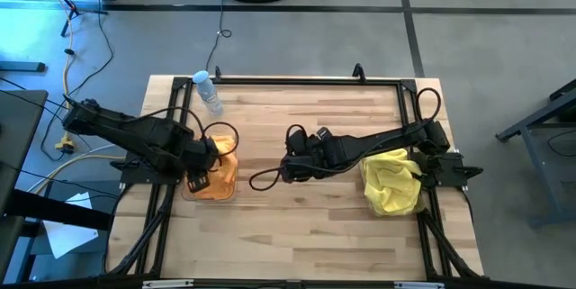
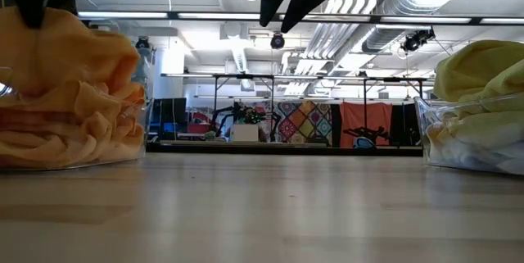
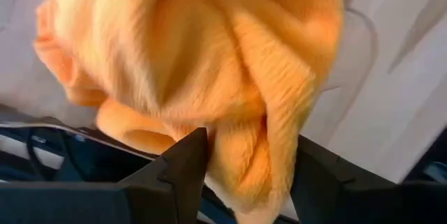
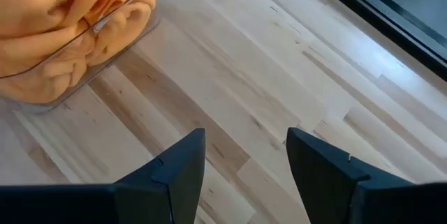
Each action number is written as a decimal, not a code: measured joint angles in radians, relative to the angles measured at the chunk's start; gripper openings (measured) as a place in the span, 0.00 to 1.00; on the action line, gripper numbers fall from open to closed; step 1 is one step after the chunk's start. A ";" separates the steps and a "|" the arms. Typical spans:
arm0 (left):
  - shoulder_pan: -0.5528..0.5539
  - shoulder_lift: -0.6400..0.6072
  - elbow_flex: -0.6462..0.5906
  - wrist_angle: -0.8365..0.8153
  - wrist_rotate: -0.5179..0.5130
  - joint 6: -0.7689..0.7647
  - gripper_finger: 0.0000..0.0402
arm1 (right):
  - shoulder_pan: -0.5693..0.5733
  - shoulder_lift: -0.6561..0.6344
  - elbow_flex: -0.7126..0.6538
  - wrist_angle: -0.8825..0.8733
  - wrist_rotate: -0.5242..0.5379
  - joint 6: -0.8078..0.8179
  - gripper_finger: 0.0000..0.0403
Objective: Sort microfiber towel by color & place in baskets
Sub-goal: Put the orange towel into the left transparent bin
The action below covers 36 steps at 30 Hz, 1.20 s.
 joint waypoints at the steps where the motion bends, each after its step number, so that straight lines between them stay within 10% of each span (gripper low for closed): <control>1: 0.000 0.000 0.007 0.001 0.012 -0.009 0.41 | -0.001 0.000 0.000 0.000 -0.002 -0.002 0.49; 11: 0.003 0.000 0.011 -0.012 -0.111 -0.107 0.41 | -0.001 0.000 0.000 -0.001 -0.002 -0.037 0.49; 36: 0.163 0.101 -0.263 0.151 0.022 0.117 0.31 | -0.003 -0.001 0.000 0.004 -0.002 0.061 0.49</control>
